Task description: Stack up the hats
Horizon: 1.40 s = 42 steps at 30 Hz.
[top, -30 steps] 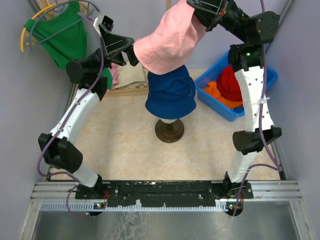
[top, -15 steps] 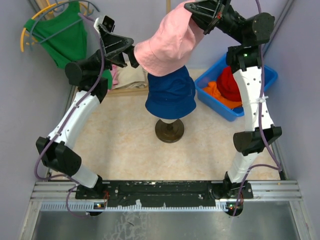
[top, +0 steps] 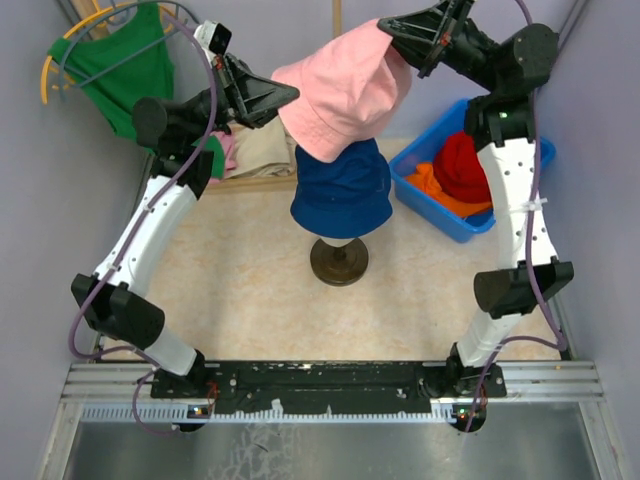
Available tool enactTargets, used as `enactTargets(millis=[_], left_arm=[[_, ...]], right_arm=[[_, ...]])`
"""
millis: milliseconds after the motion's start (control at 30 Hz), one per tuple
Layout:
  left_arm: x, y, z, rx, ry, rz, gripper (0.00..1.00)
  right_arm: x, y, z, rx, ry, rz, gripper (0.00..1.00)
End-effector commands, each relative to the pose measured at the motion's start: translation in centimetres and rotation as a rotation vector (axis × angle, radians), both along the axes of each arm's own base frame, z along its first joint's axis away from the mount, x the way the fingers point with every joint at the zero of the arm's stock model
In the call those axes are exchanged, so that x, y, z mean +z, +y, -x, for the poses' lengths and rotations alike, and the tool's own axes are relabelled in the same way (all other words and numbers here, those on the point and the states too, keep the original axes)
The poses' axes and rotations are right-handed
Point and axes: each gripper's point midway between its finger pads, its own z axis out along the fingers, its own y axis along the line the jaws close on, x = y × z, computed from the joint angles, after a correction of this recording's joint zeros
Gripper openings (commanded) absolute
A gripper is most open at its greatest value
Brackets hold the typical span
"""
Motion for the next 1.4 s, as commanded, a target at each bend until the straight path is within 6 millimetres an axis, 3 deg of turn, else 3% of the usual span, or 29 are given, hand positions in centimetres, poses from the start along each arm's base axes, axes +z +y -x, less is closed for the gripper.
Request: enactTargets(millis=[0, 300, 467, 567, 667, 833, 1000, 1200, 1367], left_arm=[[0.4, 0.1, 0.4, 0.092, -0.126, -0.092, 0.08], [3.6, -0.1, 2.0, 0.053, -0.059, -0.013, 0.08], [4.1, -1.1, 2.8, 0.013, -0.012, 0.023, 0.07], [3.8, -1.7, 3.0, -0.013, 0.006, 0.023, 0.07], [2.3, -2.0, 3.0, -0.011, 0.021, 0.009, 0.06], [-2.6, -2.6, 2.1, 0.004, 0.048, -0.060, 0.06], [-4.5, -2.9, 1.0, 0.028, -0.049, -0.120, 0.04], [-3.8, 0.3, -2.5, 0.143, -0.191, -0.181, 0.04], [-6.3, 2.9, -4.5, 0.202, -0.178, -0.236, 0.04]], right_arm=[[2.3, -2.2, 4.7, -0.066, -0.128, 0.075, 0.00], [3.6, -4.5, 6.9, -0.105, -0.149, 0.069, 0.00], [4.9, -5.4, 7.8, -0.112, -0.169, 0.049, 0.00], [4.6, -5.6, 7.6, -0.124, -0.160, 0.056, 0.00], [3.6, -5.6, 7.2, -0.138, -0.139, 0.075, 0.00], [-0.3, -5.5, 5.3, -0.164, -0.045, 0.125, 0.00], [-2.8, -5.3, 4.0, -0.188, -0.006, 0.174, 0.00], [-5.4, -3.9, 3.1, -0.174, 0.028, 0.210, 0.00], [-7.9, -1.5, 2.5, -0.150, 0.069, 0.268, 0.00]])
